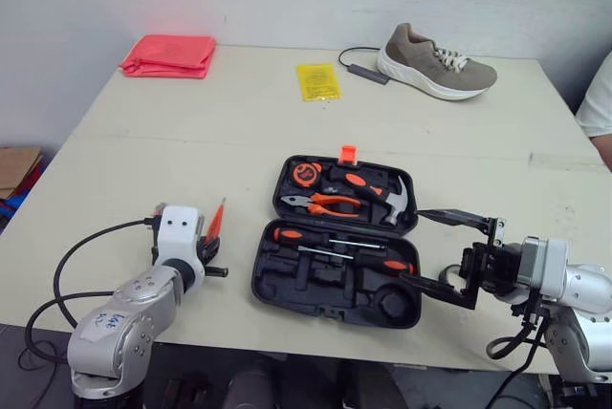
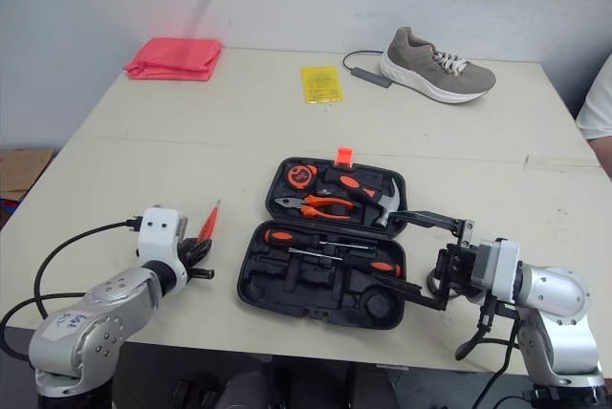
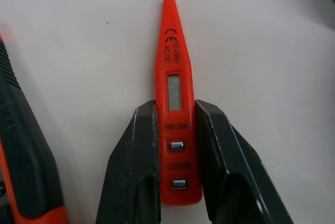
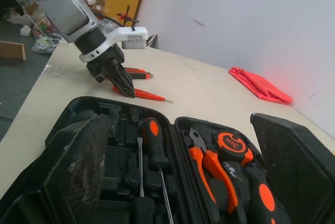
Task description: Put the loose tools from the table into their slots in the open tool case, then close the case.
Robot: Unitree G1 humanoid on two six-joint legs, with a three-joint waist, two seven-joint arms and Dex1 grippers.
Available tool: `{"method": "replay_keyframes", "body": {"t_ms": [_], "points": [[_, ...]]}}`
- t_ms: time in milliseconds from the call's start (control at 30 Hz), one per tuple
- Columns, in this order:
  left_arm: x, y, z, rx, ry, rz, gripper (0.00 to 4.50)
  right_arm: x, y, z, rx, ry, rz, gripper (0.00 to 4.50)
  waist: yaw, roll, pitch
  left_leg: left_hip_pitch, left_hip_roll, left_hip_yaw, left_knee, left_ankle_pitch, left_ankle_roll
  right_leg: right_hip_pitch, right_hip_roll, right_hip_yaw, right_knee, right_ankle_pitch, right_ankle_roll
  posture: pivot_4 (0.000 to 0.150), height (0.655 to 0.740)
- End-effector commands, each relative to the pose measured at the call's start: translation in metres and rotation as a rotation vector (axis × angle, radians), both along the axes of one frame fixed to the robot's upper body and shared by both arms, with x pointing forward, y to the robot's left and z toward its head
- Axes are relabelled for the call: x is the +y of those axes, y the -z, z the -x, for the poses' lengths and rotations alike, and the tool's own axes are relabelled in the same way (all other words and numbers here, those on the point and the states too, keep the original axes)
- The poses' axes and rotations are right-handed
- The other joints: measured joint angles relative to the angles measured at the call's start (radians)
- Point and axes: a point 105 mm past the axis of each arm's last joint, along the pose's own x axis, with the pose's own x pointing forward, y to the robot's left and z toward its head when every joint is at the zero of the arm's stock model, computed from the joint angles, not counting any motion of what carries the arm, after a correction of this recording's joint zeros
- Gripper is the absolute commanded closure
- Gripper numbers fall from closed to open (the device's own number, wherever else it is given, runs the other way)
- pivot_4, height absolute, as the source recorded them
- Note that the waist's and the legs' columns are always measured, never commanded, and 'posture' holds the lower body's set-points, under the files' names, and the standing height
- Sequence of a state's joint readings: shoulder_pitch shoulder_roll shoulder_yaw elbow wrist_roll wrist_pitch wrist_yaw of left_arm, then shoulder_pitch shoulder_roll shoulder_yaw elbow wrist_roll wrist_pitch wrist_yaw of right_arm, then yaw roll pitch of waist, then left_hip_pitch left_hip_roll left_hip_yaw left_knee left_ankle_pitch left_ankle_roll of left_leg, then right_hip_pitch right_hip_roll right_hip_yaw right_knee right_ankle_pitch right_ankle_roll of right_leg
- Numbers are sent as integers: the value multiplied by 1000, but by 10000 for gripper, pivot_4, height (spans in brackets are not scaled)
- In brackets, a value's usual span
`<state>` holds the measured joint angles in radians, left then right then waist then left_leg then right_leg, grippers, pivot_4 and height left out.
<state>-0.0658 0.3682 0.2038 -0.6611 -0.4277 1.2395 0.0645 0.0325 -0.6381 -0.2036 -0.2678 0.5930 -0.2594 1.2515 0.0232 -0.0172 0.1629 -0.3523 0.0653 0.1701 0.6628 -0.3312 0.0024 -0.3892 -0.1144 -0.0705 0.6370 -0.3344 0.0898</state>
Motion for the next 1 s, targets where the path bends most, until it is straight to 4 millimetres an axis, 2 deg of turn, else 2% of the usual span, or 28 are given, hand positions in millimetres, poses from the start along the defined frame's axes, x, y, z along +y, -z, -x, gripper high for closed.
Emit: {"method": "replay_keyframes", "body": {"t_ms": [33,100,233,267,400,467,567,633,733,767,1000], "points": [[1,-30,-12,-162,94,4,41890,-3,-7,3,-43,19,2,0,0,0,0,0,0,0,0,0,0,0,0,0,0,0,0,1500,7400],[-5,-58,-15,-295,263,-27,41890,-7,-6,2,-44,34,12,0,-2,-3,2,-2,1,0,0,0,0,-2,0,0,0,0,0,1500,7400],[-18,-81,-10,-380,580,-80,41890,-15,-4,3,-42,62,34,0,-3,-2,2,-3,1,1,-1,-1,-1,-3,0,-1,-1,0,-1,1500,7400],[-20,-82,-8,-385,630,-88,41890,-16,-4,3,-42,66,36,0,-4,-2,2,-3,1,1,-1,-1,-1,-3,0,-1,-1,0,-1,1500,7400],[-50,-93,12,-435,1122,-159,41890,-22,-1,5,-31,95,54,0,-5,-2,2,-3,1,1,-1,-1,0,-3,0,-1,-1,0,-1,1500,7400],[-58,-94,14,-433,1252,-196,41890,-24,1,6,-25,98,68,0,-3,-2,3,-3,1,1,-1,-1,-1,-3,1,-3,-1,-1,-1,1500,7400],[-70,-84,20,-351,1461,-296,41890,-29,5,8,-12,123,76,0,-3,-1,3,-3,0,2,-1,-1,0,-3,1,-2,-1,0,-1,1500,7400],[-75,-75,22,-286,1540,-348,41890,-31,7,10,-1,138,75,0,-3,-1,3,-3,0,2,-1,-1,0,-3,4,-2,-1,0,-1,1500,7400],[-84,-67,20,-200,1576,-386,41890,-32,9,14,13,146,70,0,-7,-1,3,-3,0,3,0,-1,1,-4,8,-3,-2,0,0,1500,7400],[-83,-61,19,-125,1568,-415,41890,-32,9,14,14,149,72,0,-7,-2,3,-3,1,4,0,-1,1,-4,8,-3,-1,0,0,1500,7400],[-96,-52,11,-71,1520,-496,41890,-31,8,19,15,172,68,0,-15,-2,4,-4,2,3,1,-1,1,-4,12,4,-1,1,1,1500,7400]]}}
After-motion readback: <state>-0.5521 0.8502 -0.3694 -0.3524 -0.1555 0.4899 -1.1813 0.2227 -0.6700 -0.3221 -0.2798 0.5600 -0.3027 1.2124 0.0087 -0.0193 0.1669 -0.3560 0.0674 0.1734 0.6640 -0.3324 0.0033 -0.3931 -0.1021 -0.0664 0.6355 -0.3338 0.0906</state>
